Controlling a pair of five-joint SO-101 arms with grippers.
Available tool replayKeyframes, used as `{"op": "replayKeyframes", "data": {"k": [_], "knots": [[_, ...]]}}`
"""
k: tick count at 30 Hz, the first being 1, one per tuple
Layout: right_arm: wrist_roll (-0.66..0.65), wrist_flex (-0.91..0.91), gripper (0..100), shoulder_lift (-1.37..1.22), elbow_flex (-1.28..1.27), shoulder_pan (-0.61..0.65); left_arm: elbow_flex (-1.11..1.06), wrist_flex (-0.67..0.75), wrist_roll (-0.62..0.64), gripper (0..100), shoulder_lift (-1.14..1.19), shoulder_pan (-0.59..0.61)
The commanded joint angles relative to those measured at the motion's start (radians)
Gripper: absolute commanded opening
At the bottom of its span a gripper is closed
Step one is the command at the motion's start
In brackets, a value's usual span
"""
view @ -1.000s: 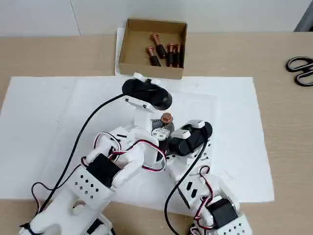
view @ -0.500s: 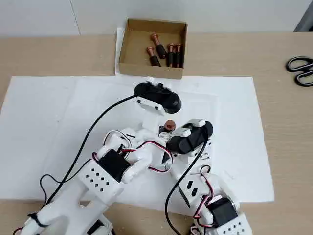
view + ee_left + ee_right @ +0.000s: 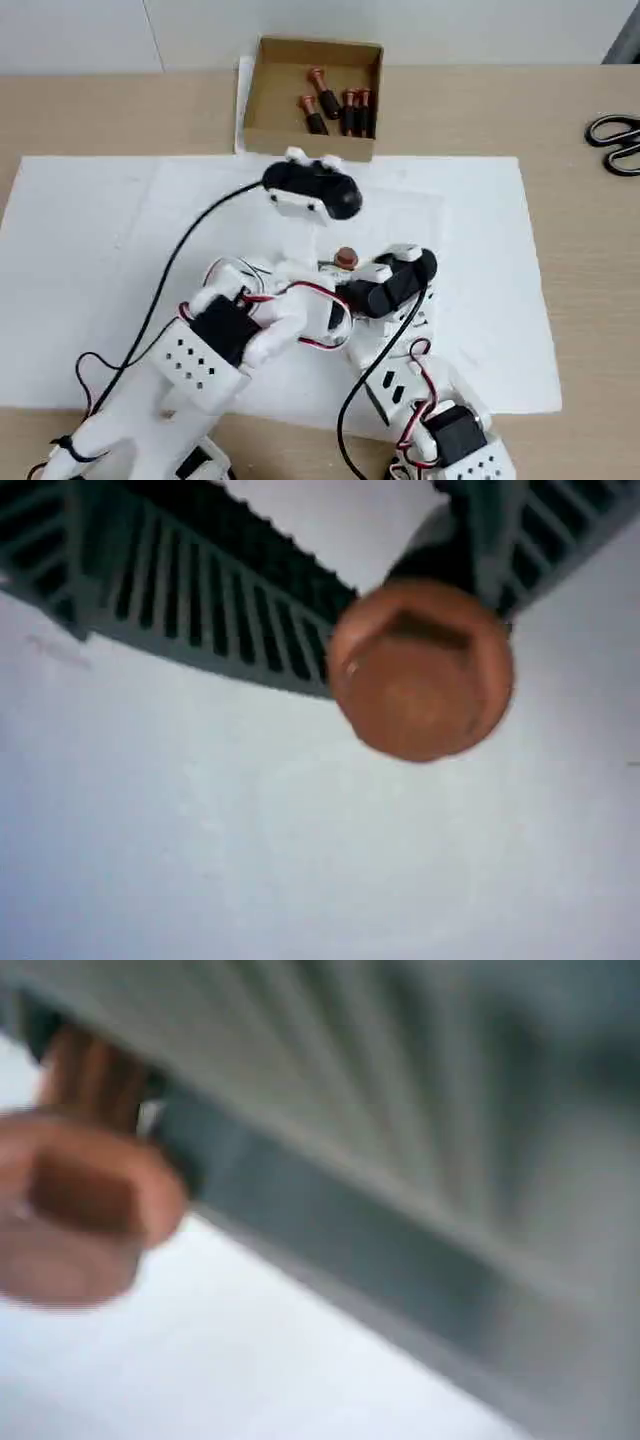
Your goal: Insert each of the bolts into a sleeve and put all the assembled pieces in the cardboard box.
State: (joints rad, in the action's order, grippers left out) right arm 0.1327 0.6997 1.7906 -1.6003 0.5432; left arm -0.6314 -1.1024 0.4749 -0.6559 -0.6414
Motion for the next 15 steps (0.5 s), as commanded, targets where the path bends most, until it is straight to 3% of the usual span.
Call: {"op": "replayKeyframes", "data": {"k": [1, 10, 15], "knots": [[0.003, -0.022, 0.4, 0.01, 0.012, 0.005, 0.105, -0.064, 0.009, 25, -0.002, 0.021], [0.003, -0.022, 0.4, 0.01, 0.009, 0.004, 0.265, -0.244, 0.006, 25, -0.002, 0.038], [0.003, -0.022, 0.4, 0.008, 0.009, -0.005, 0.326, -0.342, -0.014, 25, -0.002, 0.18]]}}
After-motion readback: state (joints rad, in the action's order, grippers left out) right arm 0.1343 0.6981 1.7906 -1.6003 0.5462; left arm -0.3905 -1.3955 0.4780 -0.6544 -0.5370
